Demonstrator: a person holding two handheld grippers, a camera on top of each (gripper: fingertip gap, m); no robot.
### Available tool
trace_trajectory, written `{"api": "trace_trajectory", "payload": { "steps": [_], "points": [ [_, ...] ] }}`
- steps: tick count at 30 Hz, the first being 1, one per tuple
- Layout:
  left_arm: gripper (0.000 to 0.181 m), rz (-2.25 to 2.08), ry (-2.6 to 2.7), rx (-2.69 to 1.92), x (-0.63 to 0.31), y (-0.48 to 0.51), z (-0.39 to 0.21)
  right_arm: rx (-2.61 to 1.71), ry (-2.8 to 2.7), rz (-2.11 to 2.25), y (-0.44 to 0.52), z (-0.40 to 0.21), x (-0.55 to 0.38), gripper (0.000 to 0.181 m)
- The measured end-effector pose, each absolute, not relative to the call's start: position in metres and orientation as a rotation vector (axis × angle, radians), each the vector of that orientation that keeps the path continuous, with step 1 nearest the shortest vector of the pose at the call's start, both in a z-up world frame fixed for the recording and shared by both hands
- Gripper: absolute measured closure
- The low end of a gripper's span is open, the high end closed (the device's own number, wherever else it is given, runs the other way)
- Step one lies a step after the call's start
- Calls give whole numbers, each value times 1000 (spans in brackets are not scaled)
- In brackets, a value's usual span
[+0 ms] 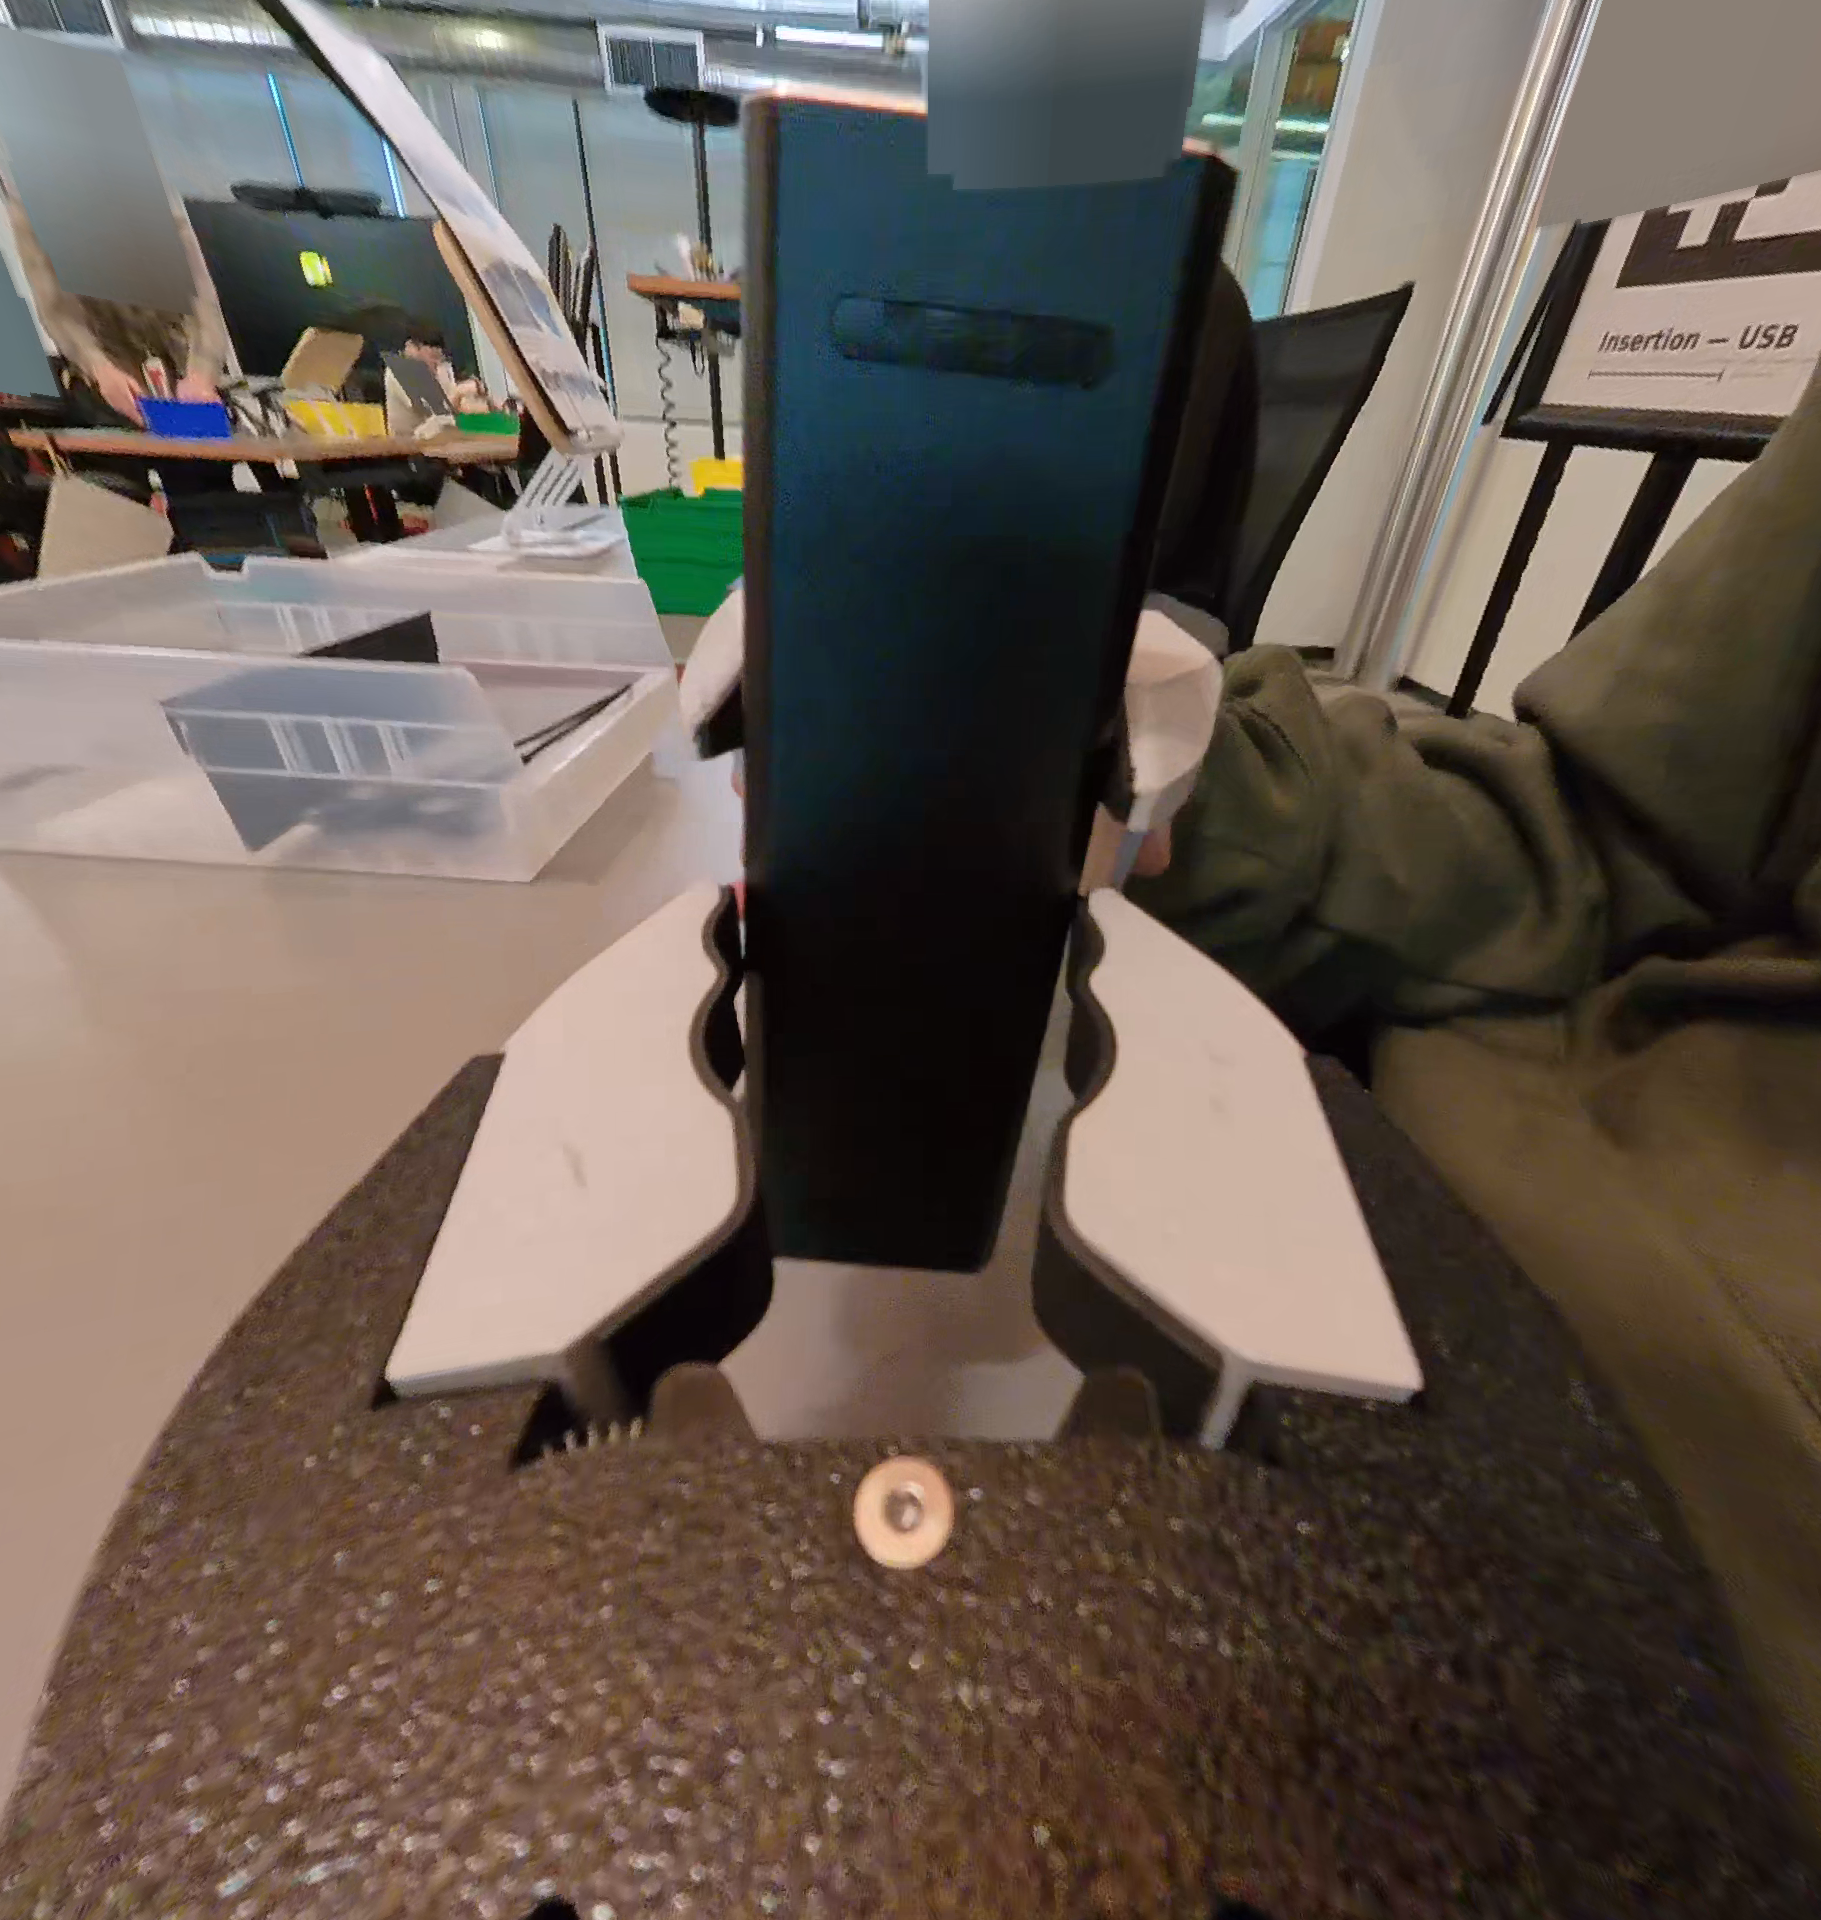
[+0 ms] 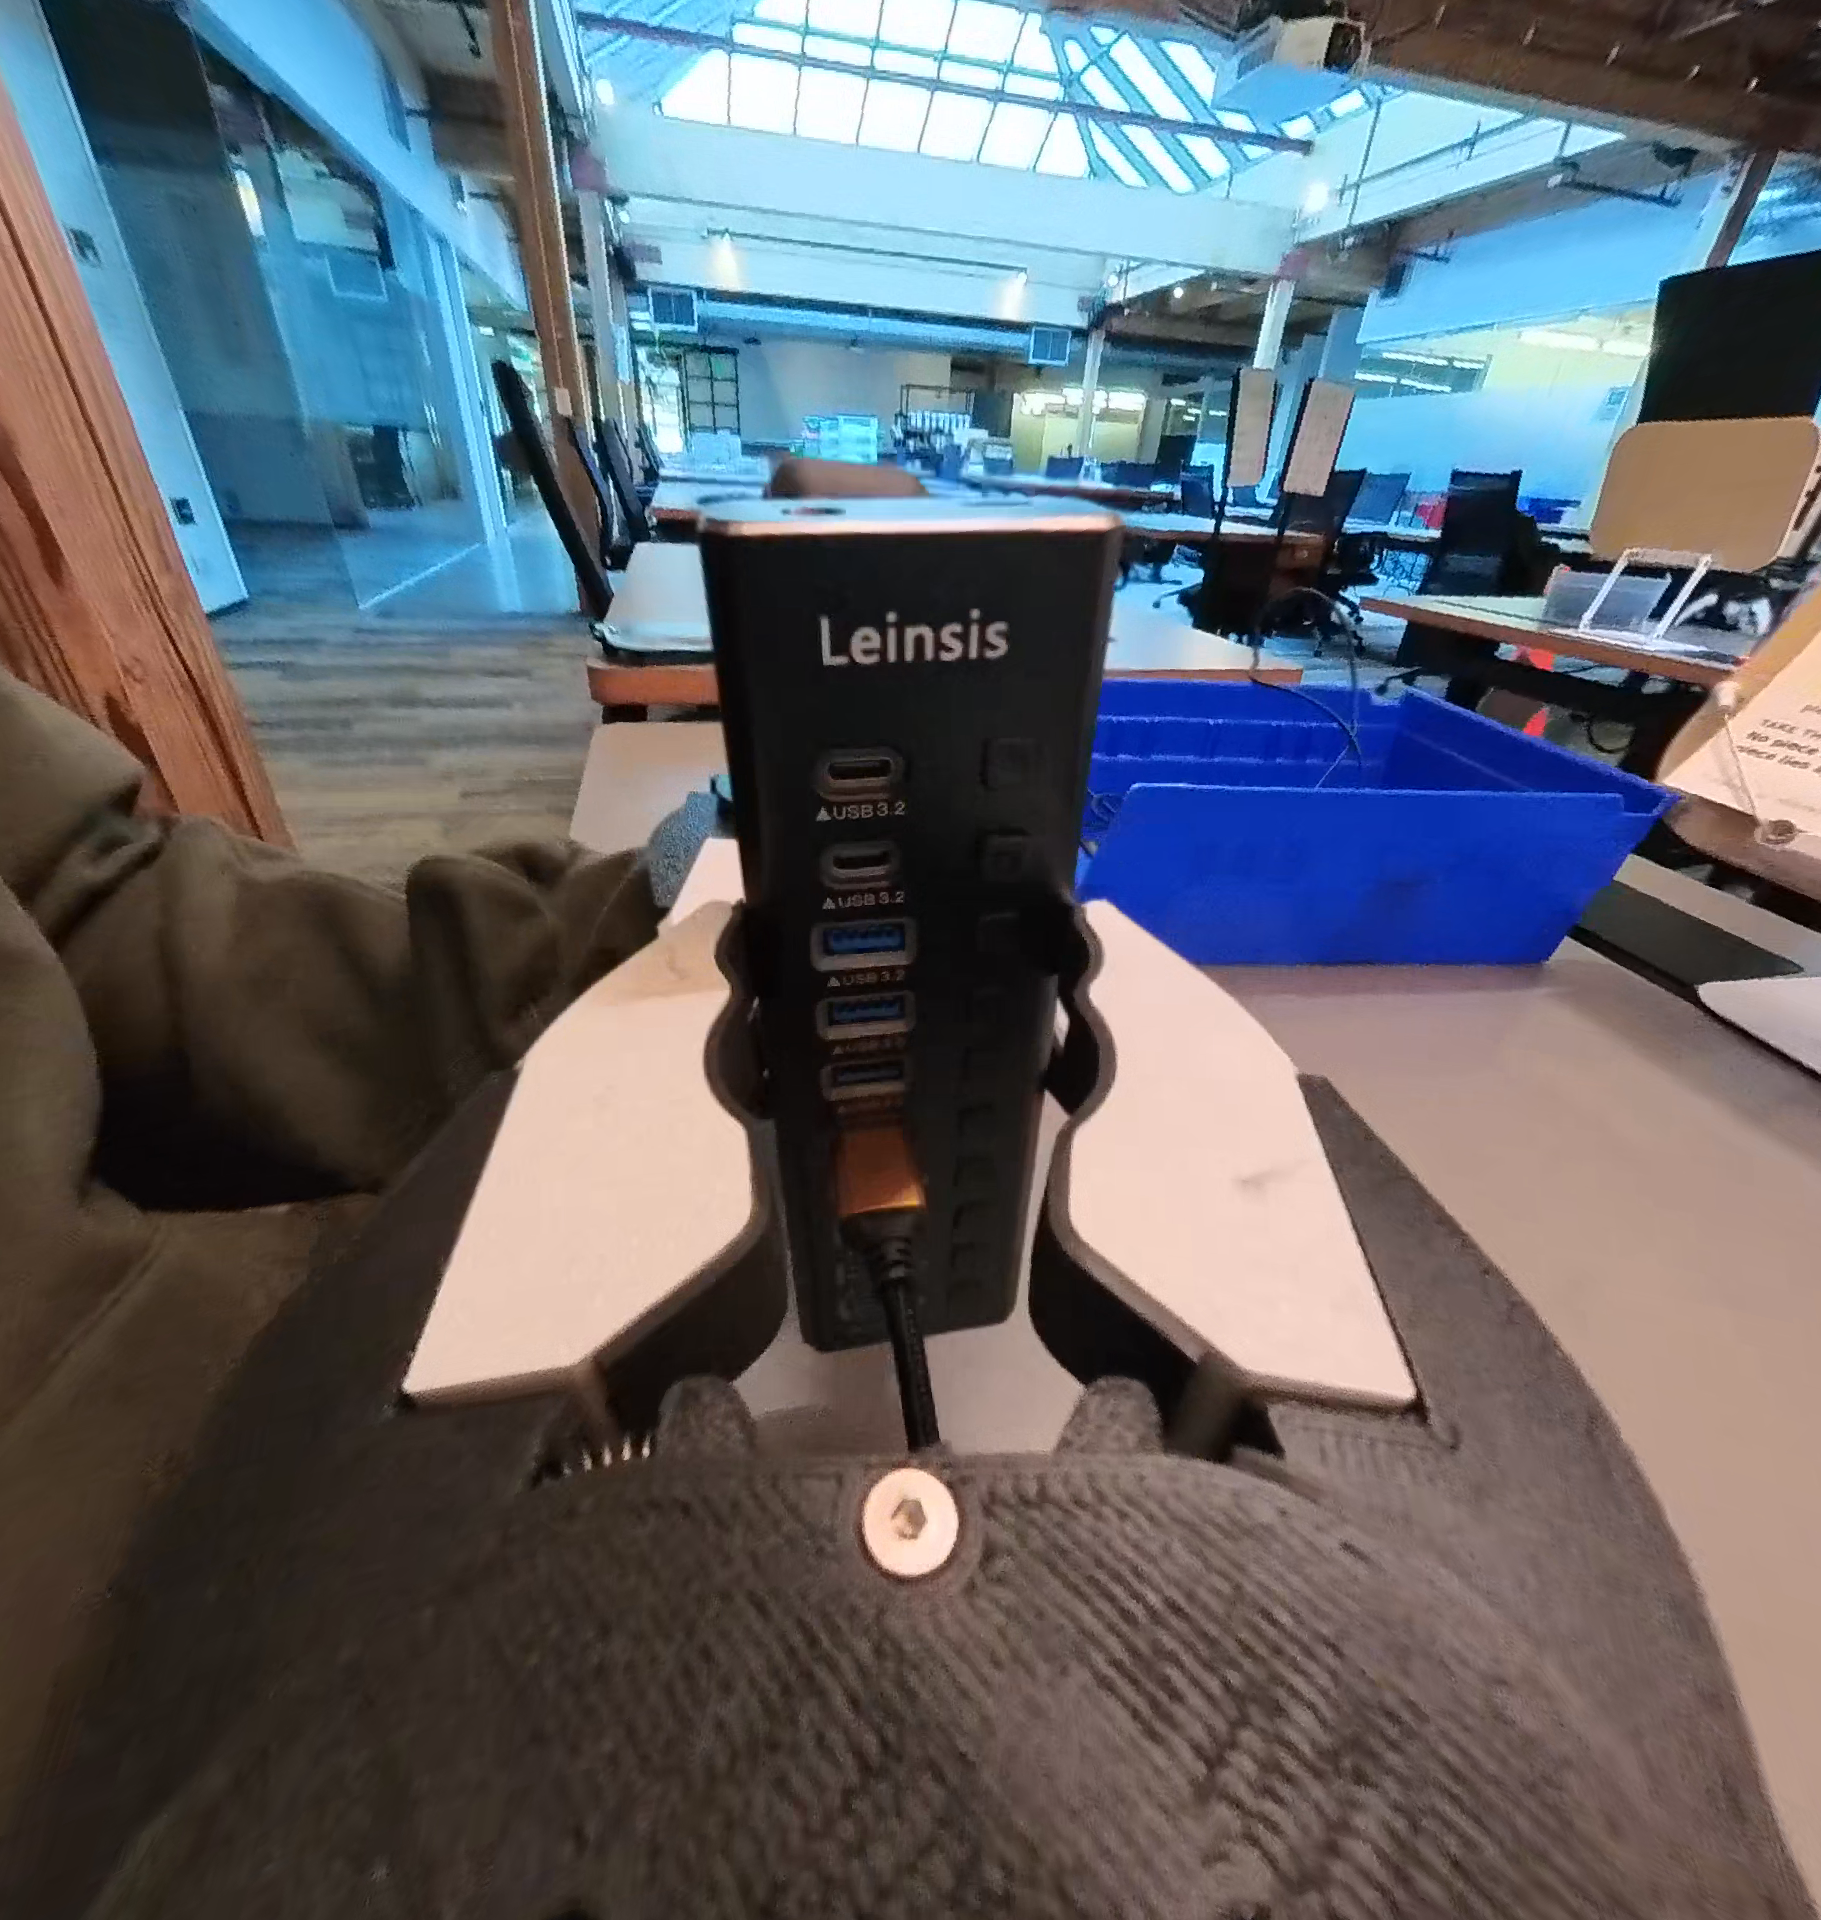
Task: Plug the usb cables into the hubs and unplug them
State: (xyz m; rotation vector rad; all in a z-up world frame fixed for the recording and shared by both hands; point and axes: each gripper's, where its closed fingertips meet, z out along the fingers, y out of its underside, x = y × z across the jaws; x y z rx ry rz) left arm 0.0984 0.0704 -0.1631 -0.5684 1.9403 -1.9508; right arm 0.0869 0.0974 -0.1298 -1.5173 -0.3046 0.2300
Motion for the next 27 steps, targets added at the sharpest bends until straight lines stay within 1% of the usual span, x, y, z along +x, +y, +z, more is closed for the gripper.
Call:
{"api": "trace_trajectory", "payload": {
  "steps": [13,19,27],
  "points": [
    [124,-1912,1957,-666,106,70,-168,-1544,-264,175,99,-130,95,125],
    [121,-1985,1931,-668,107,61,-165,-1516,-253,229,94,-127,95,125],
    [123,-1899,1977,-670,111,60,-171,-1542,-252,232,92,-132,98,125]
  ]
}}
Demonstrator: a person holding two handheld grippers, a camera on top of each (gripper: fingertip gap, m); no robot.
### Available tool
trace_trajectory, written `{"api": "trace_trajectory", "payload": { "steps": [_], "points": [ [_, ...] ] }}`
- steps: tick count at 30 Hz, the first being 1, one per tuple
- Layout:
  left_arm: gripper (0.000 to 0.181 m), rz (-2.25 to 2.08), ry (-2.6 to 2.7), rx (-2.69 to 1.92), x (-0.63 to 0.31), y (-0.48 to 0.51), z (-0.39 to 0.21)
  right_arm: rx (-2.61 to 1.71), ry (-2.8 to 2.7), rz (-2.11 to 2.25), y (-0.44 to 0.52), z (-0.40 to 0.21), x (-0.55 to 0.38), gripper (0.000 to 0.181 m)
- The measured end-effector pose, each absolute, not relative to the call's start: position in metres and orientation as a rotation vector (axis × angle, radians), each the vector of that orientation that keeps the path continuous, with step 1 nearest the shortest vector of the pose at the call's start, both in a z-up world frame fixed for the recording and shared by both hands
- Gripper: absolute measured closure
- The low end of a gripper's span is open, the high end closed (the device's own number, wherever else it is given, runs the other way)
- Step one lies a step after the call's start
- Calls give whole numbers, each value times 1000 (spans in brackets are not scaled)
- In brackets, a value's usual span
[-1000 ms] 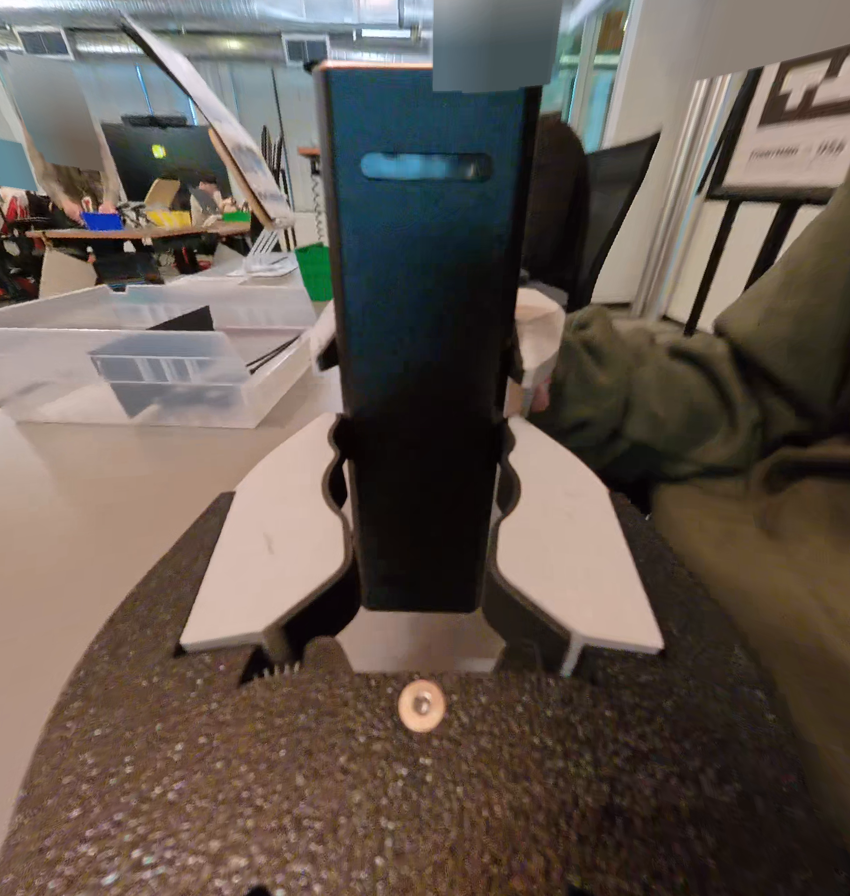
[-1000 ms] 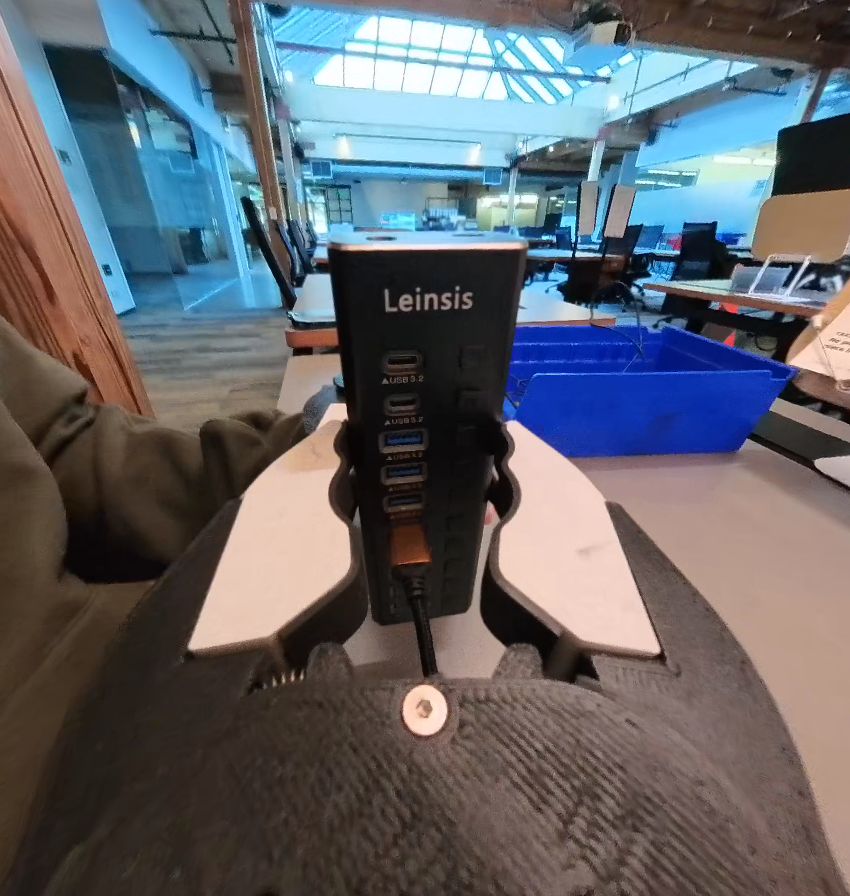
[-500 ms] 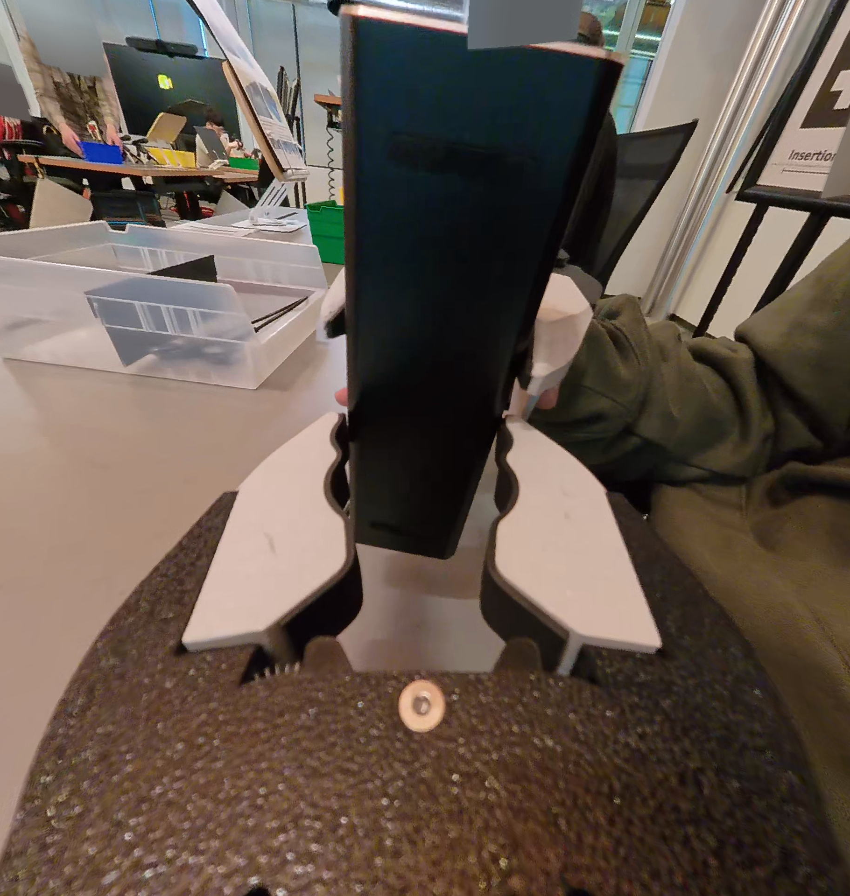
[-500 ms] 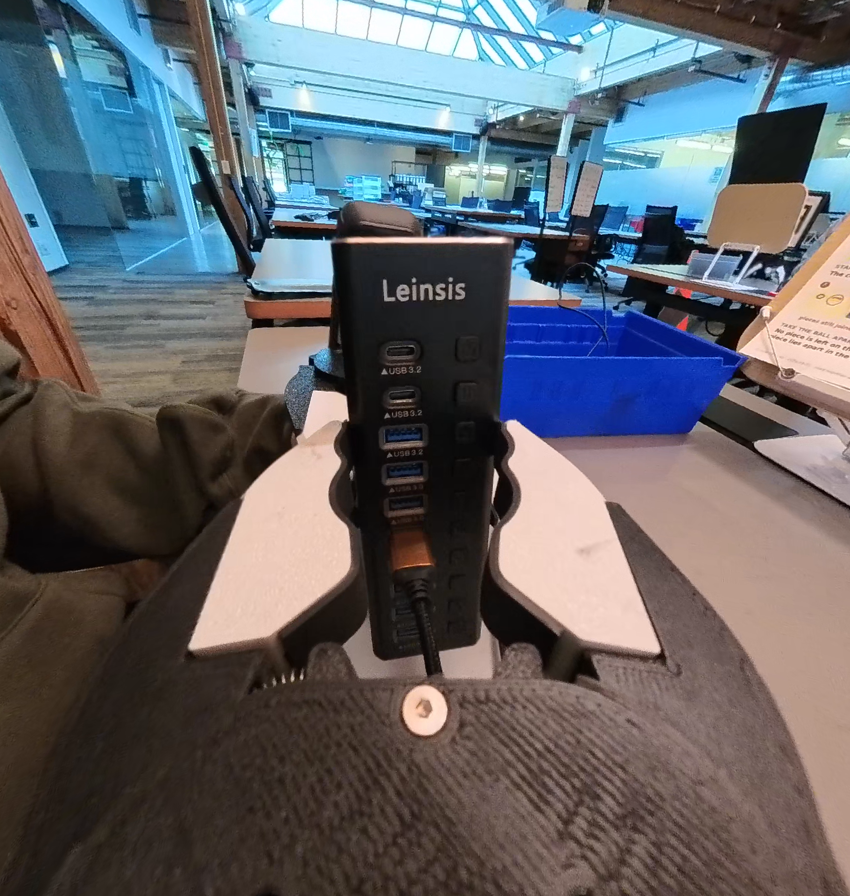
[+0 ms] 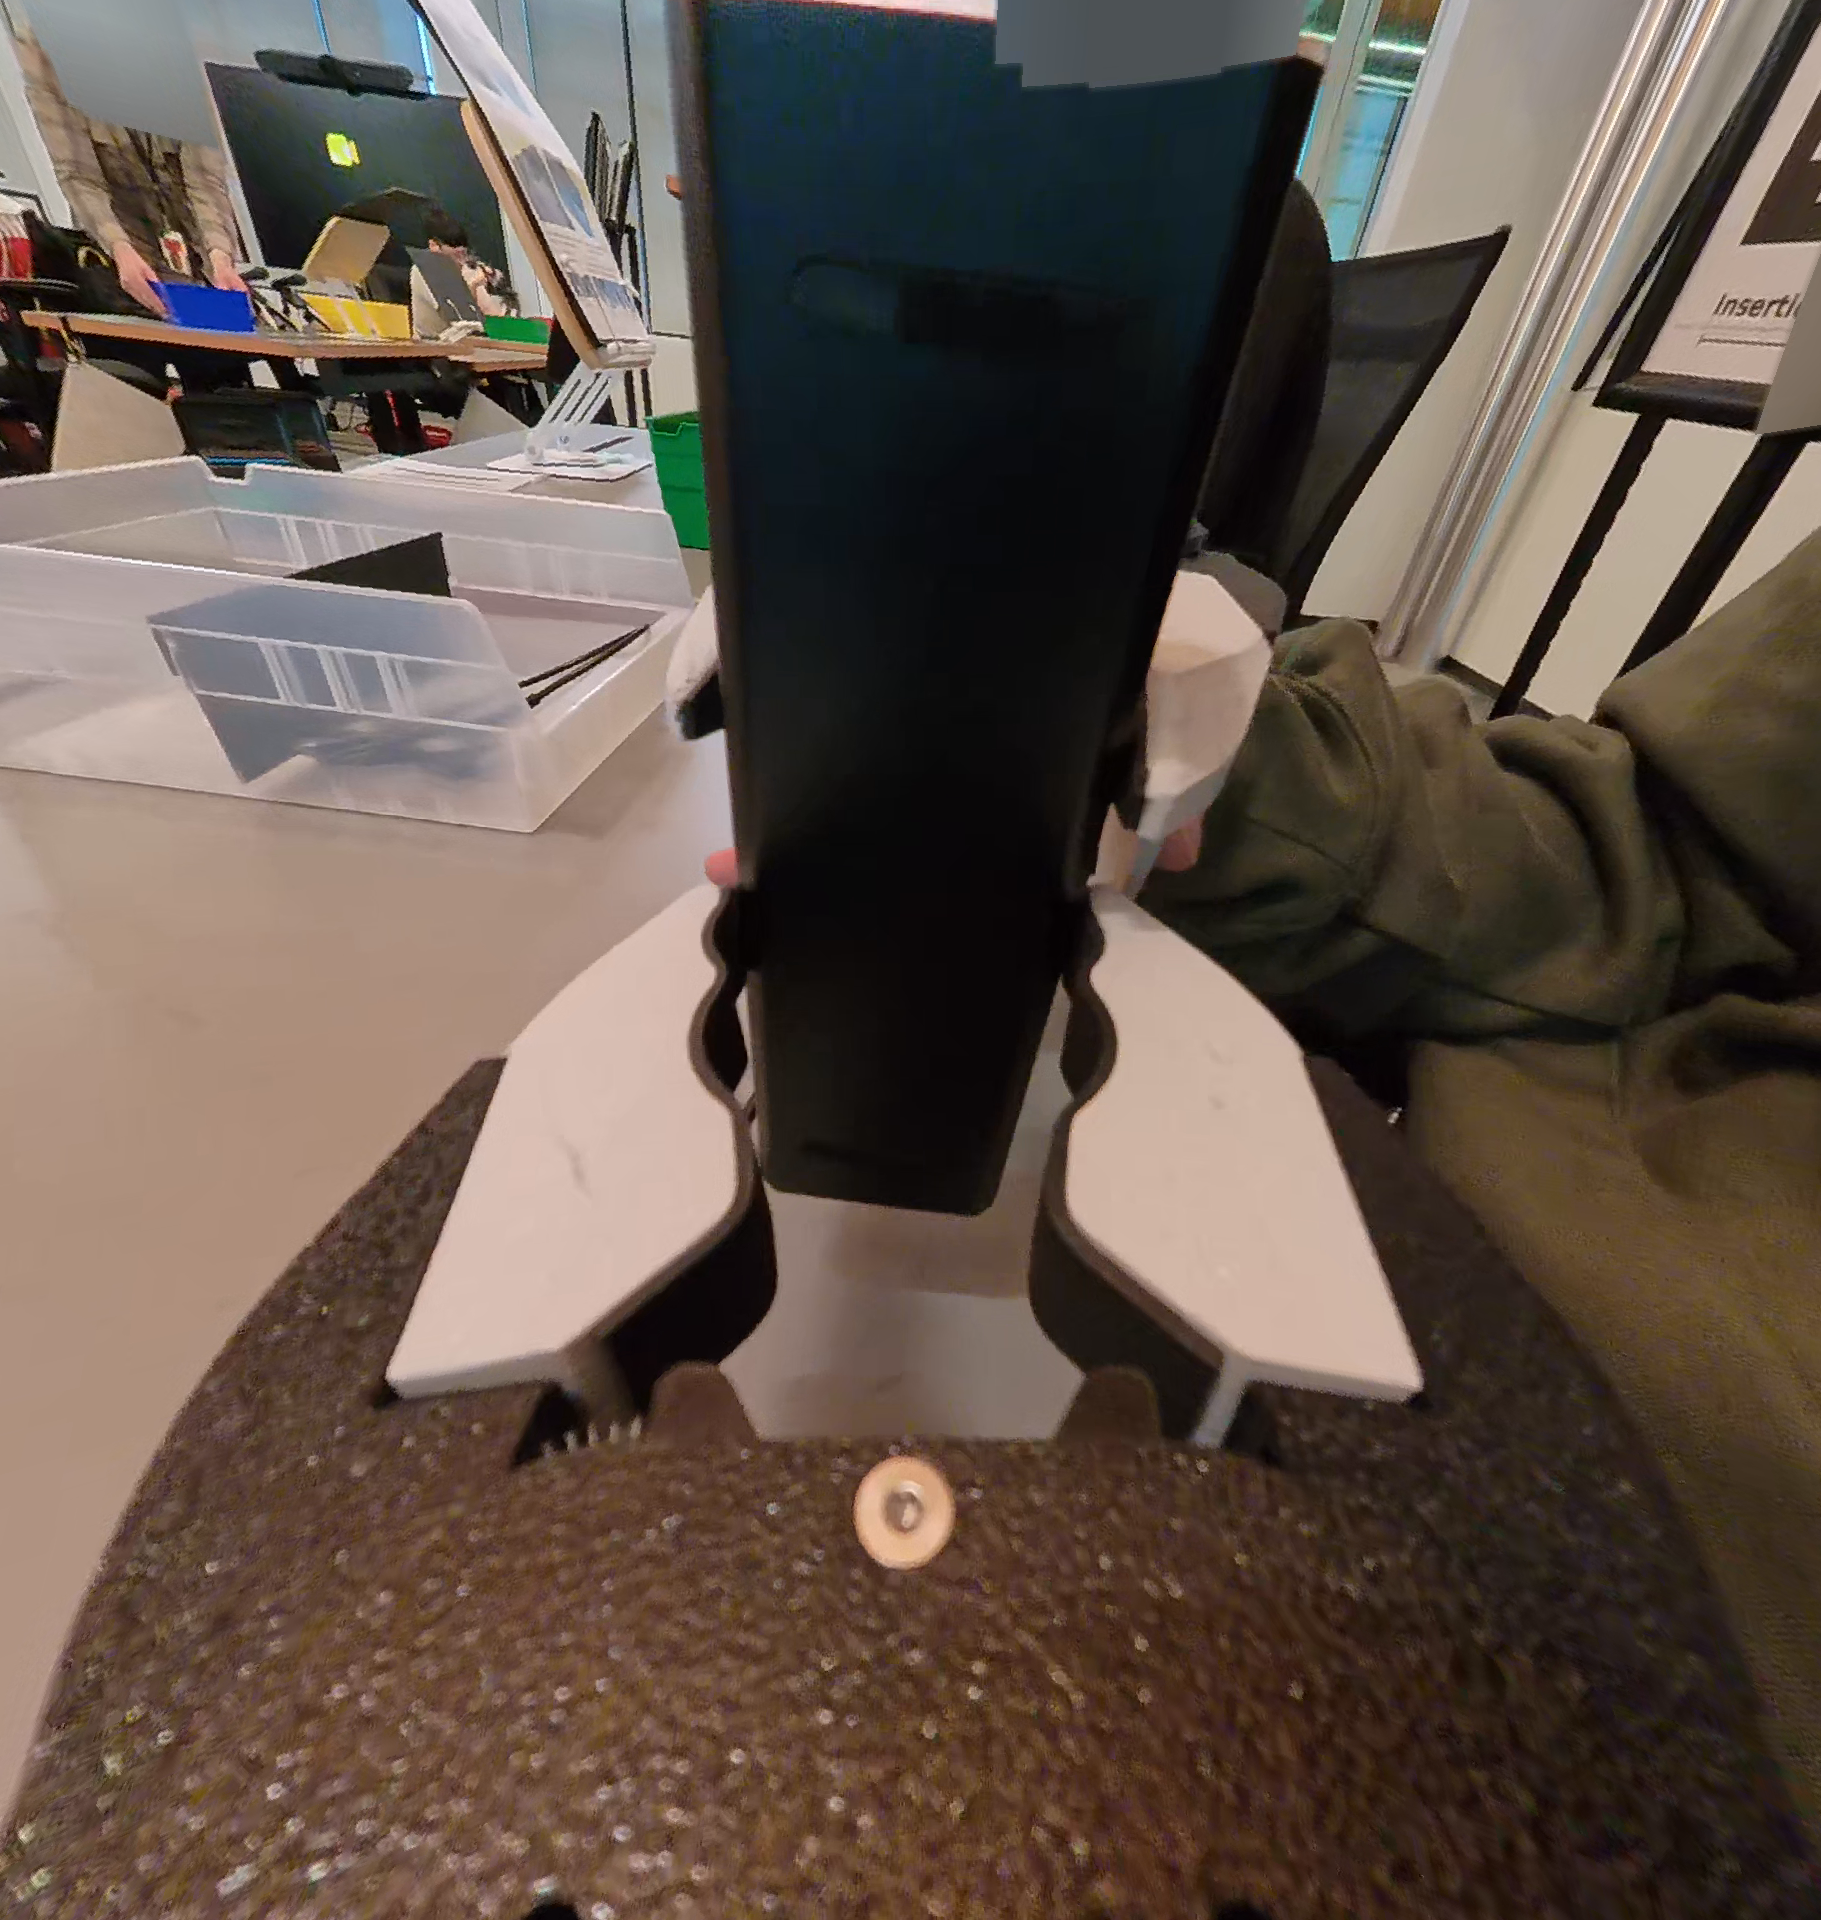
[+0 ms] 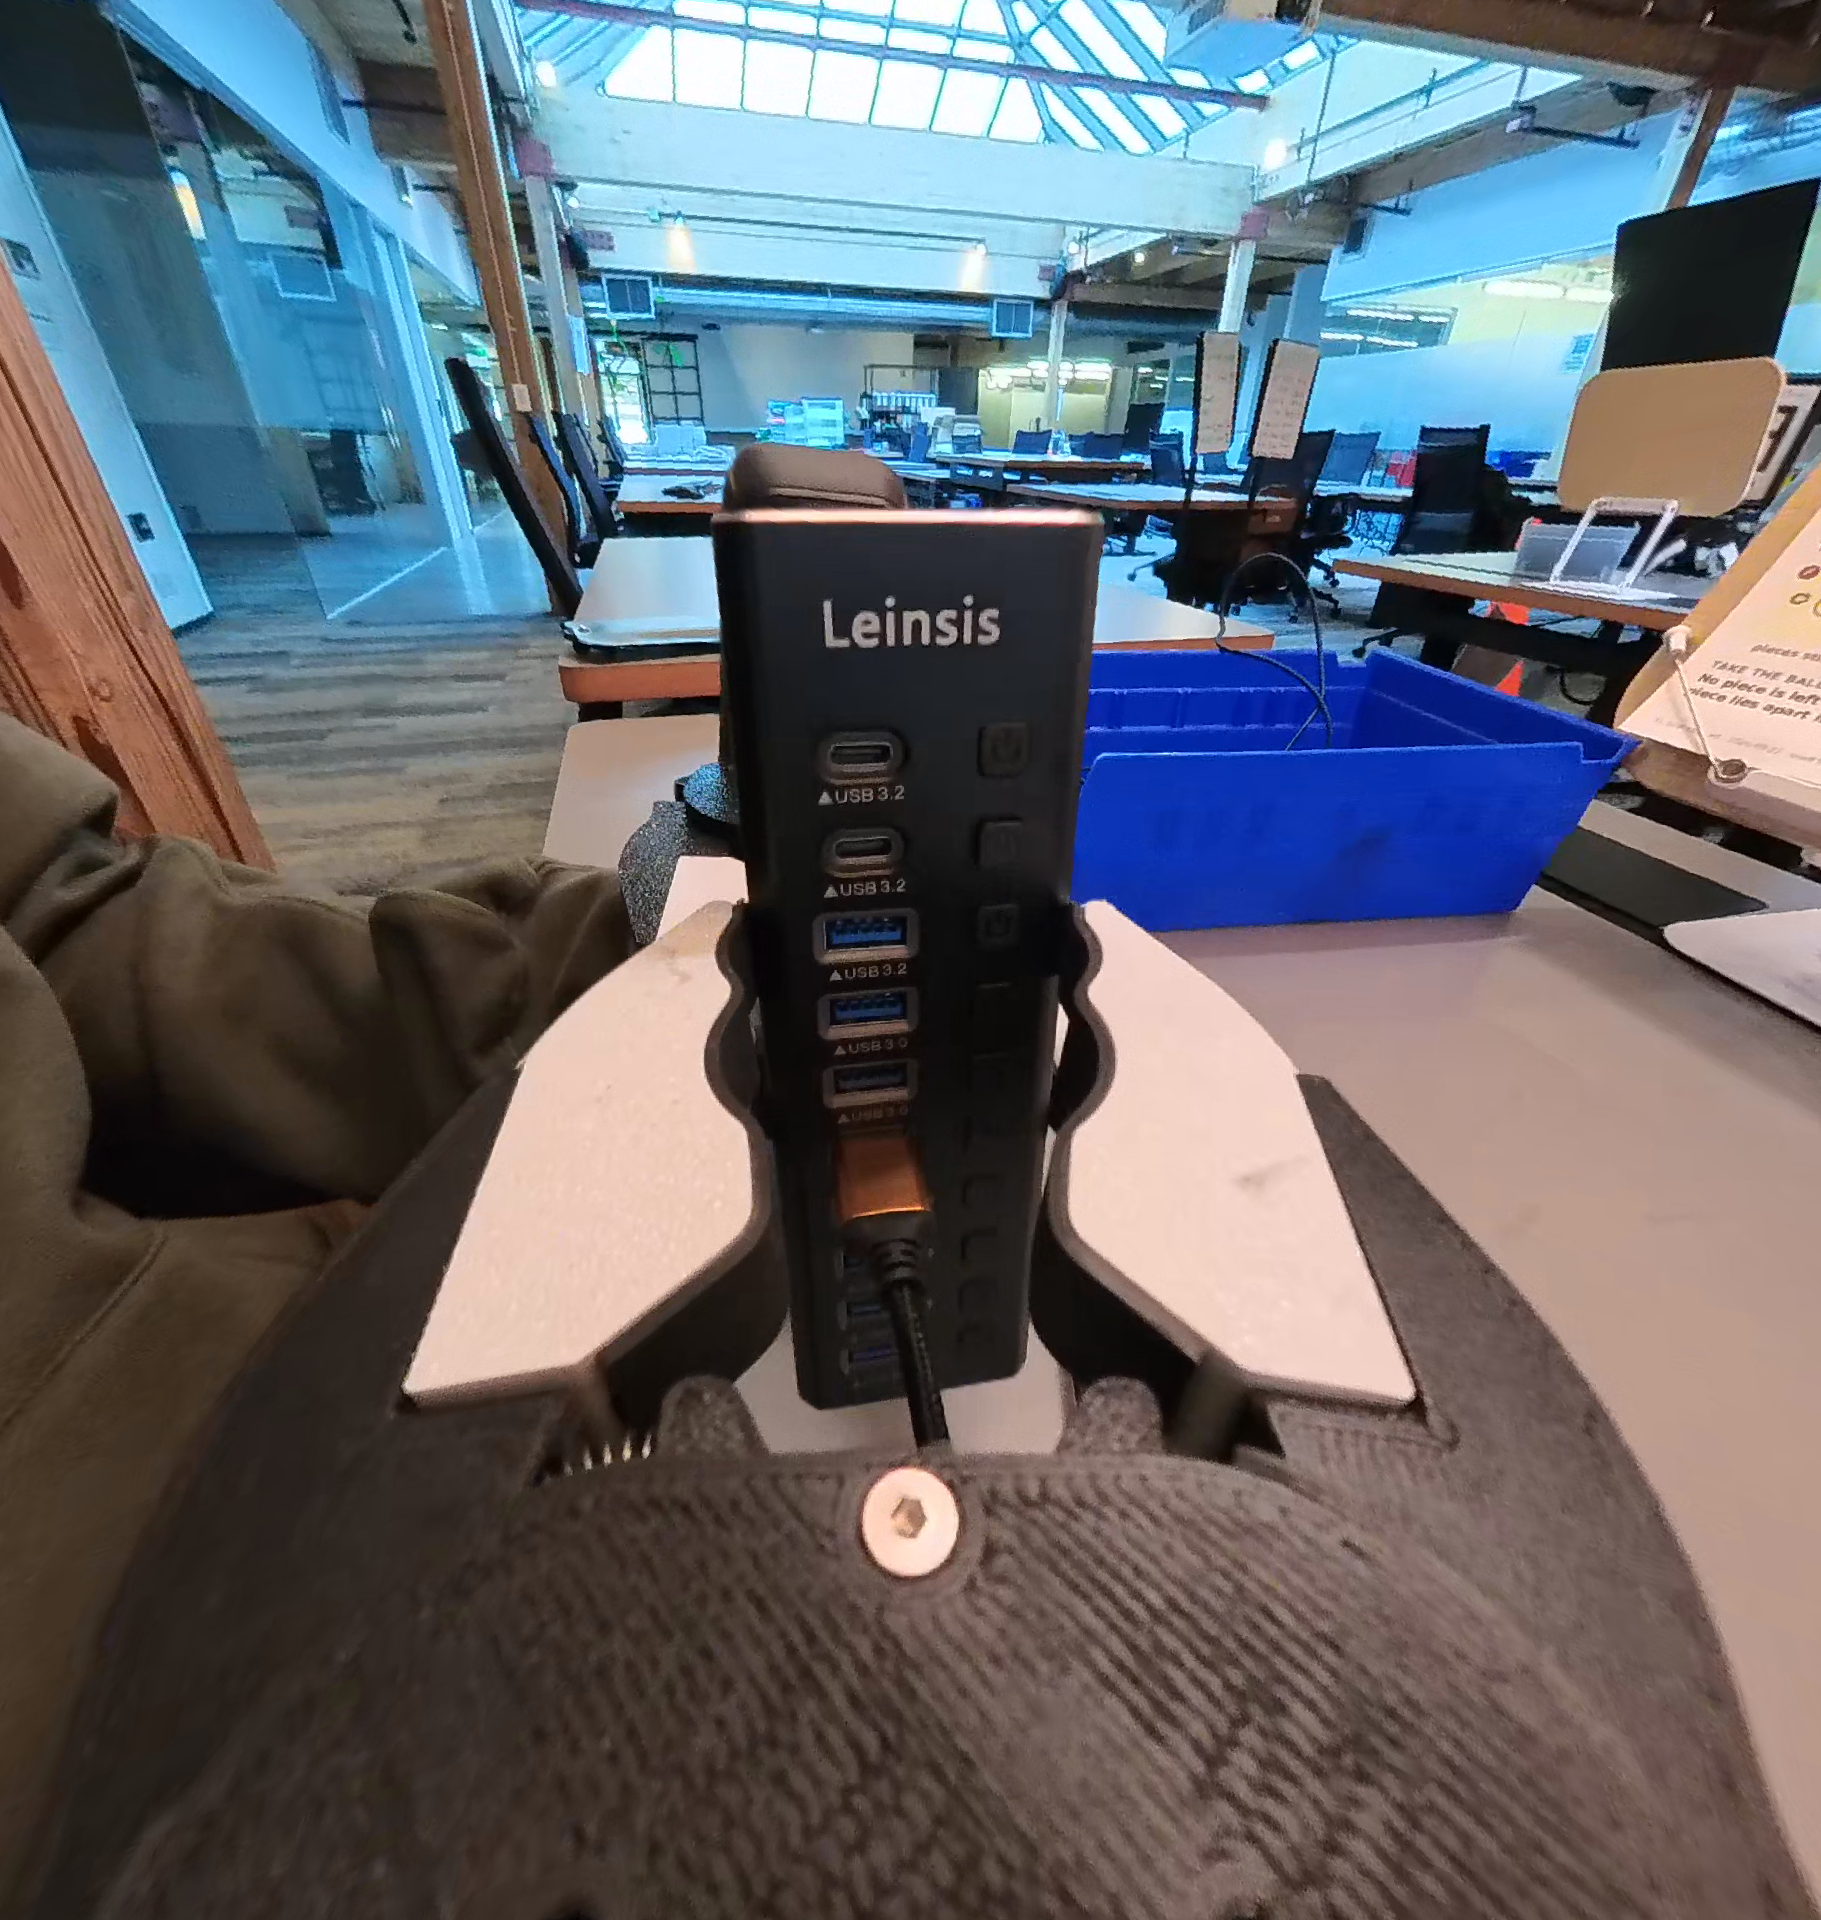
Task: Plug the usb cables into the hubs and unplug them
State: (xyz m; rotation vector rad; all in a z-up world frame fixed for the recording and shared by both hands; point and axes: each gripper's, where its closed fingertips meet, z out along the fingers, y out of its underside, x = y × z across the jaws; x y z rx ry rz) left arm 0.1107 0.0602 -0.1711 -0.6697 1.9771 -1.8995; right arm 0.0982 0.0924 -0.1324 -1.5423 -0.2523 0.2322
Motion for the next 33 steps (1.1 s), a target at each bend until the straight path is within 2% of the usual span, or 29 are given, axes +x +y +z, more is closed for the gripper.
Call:
{"api": "trace_trajectory", "payload": {
  "steps": [12,14,17,24,29,33],
  "points": [
    [123,-1996,1831,-707,121,66,-170,-1584,-198,272,84,-136,110,128],
    [123,-2025,1790,-726,121,73,-167,-1585,-201,247,76,-135,115,131],
    [123,-2014,1766,-723,120,83,-166,-1640,-181,214,63,-140,128,147],
    [123,-1992,1783,-707,118,85,-167,-1698,-236,233,72,-155,113,146],
    [123,-2003,1796,-675,116,80,-166,-1690,-235,243,83,-157,107,163],
    [123,-2005,1804,-669,115,80,-167,-1717,-246,237,82,-159,106,165]
  ]
}}
